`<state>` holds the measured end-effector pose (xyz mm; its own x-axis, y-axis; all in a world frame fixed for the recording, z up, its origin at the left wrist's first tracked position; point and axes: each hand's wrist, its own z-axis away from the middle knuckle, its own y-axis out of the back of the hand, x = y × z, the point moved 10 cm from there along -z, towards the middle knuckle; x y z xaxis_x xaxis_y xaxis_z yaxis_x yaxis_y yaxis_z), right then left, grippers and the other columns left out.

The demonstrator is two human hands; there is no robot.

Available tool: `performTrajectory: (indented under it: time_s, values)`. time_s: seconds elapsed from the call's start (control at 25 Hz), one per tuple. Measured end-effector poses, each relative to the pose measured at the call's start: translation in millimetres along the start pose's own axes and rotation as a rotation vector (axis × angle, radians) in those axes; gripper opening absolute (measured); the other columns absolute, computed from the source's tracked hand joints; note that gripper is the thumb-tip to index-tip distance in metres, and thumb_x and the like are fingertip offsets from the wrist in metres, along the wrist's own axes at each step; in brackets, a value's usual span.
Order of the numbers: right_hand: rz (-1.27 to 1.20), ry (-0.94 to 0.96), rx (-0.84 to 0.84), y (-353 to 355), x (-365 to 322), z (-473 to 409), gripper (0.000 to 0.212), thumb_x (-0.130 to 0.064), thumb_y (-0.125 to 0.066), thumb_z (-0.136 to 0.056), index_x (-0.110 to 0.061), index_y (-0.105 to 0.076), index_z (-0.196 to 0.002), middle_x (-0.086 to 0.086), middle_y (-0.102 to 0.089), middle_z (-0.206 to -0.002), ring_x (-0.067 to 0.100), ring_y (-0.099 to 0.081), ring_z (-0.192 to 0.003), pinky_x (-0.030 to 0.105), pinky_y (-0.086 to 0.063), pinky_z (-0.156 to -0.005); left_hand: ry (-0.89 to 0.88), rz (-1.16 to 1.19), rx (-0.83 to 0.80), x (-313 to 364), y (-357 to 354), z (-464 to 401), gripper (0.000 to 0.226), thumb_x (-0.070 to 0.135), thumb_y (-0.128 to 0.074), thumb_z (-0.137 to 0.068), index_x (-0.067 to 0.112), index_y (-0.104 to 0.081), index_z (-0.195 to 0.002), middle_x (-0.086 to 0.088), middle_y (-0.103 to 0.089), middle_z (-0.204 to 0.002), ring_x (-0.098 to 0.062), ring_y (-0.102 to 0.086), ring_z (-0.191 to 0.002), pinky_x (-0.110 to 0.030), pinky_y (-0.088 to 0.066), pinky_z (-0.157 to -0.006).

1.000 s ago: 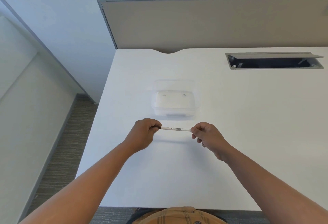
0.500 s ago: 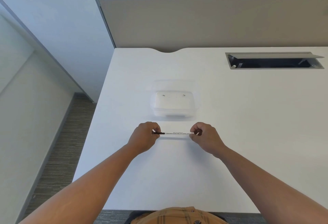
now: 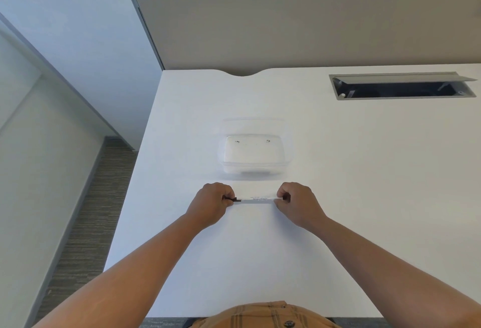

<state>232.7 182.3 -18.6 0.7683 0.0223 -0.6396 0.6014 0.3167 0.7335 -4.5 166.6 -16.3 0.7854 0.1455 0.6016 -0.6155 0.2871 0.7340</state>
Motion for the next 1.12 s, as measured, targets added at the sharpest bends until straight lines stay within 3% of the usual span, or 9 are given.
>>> performTrajectory:
  time_s: [0.08,0.2,0.52,0.88,1.12]
  values:
    - [0.023,0.021,-0.01,-4,1,0,0.003,-0.014,-0.067,-0.087,-0.016,-0.066,-0.089,-0.002,-0.064,-0.082,0.02,-0.059,-0.075,0.032,-0.049,-0.071,0.001,-0.01,-0.003,-2,-2,-2,0.016,0.011,-0.071,-0.084,0.025,-0.075,-0.089,0.015,-0.065,-0.084,-0.014,-0.063,-0.084,-0.026,-0.048,-0.071]
    - [0.054,0.051,-0.026,-8,3,-1,0.009,-0.014,-0.065,-0.092,-0.013,-0.071,-0.098,0.003,-0.067,-0.093,0.023,-0.061,-0.085,0.035,-0.05,-0.078,-0.004,-0.015,-0.016,-2,-4,-4,0.016,0.013,-0.072,-0.084,0.026,-0.076,-0.093,0.013,-0.065,-0.091,-0.013,-0.06,-0.089,-0.029,-0.048,-0.077]
    - [0.04,0.034,0.002,-11,6,-5,0.008,-0.01,-0.067,-0.087,-0.015,-0.071,-0.092,0.002,-0.063,-0.087,0.022,-0.056,-0.08,0.03,-0.042,-0.072,0.056,-0.019,-0.029,-8,-8,-11,0.019,0.011,-0.074,-0.081,0.025,-0.077,-0.093,0.015,-0.063,-0.09,-0.013,-0.06,-0.087,-0.025,-0.044,-0.073]
    - [-0.022,-0.006,-0.018,-11,10,-6,0.008,-0.011,-0.07,-0.088,-0.015,-0.071,-0.094,0.004,-0.065,-0.092,0.022,-0.059,-0.084,0.034,-0.049,-0.078,0.087,0.069,-0.029,-15,-8,-13,0.029,0.008,-0.079,-0.077,0.033,-0.067,-0.086,0.014,-0.063,-0.091,-0.011,-0.061,-0.086,-0.016,-0.042,-0.067]
    - [-0.054,-0.027,-0.013,-10,10,-3,0.018,-0.011,-0.071,-0.088,-0.013,-0.07,-0.106,0.006,-0.065,-0.104,0.025,-0.062,-0.096,0.039,-0.052,-0.088,0.064,0.054,-0.021,-13,-9,-11,0.029,0.008,-0.078,-0.08,0.023,-0.07,-0.103,0.007,-0.064,-0.1,-0.016,-0.061,-0.093,-0.026,-0.048,-0.083]
